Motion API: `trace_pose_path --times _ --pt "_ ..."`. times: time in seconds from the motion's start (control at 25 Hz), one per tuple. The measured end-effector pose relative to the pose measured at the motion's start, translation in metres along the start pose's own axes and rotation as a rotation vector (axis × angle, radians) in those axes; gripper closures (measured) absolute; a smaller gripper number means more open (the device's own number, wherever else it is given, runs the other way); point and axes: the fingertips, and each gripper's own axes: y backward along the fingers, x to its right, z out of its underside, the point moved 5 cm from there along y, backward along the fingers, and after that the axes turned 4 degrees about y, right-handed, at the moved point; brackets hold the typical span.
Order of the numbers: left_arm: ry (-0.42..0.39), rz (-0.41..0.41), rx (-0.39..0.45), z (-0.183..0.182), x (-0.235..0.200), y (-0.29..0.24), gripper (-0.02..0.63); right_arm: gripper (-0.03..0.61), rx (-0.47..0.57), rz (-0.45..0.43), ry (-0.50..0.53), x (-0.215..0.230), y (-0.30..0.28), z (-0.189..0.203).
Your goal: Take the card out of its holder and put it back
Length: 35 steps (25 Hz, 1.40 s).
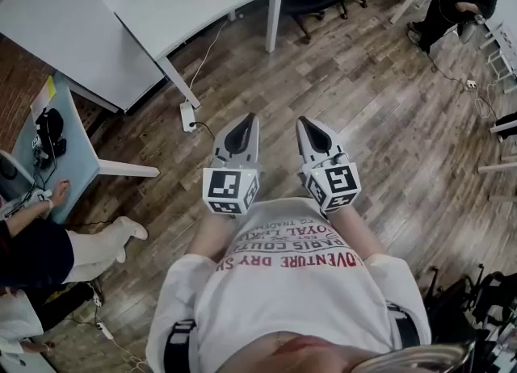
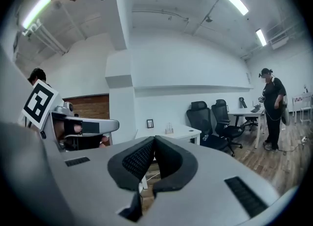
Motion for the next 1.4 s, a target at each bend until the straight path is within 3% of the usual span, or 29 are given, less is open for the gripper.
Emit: trace_pose_path --times 0.4,0.64,1.04,1.4 --pt "0.043 0.008 -0.025 0.013 -0.005 -0.017 0.589 0.552 -0.06 0.007 -0.055 0.019 -0.007 0.019" --pt "0.038 -0.065 -0.044 0.023 -0.01 -0.045 0.589 0.552 -0.061 -0.061 -0.079 0.047 -0.038 0.027" --pt "0.043 -0.233 0.002 -0.006 -0.015 -0.145 0.589 0.552 -0.041 -0.227 -0.055 0.143 -0.122 -0.001" --pt "0.068 -0.32 0.041 -0.025 -0.002 -0.256 0.589 0.552 -0.036 -0.319 -0.028 0.246 -0.185 -0.026"
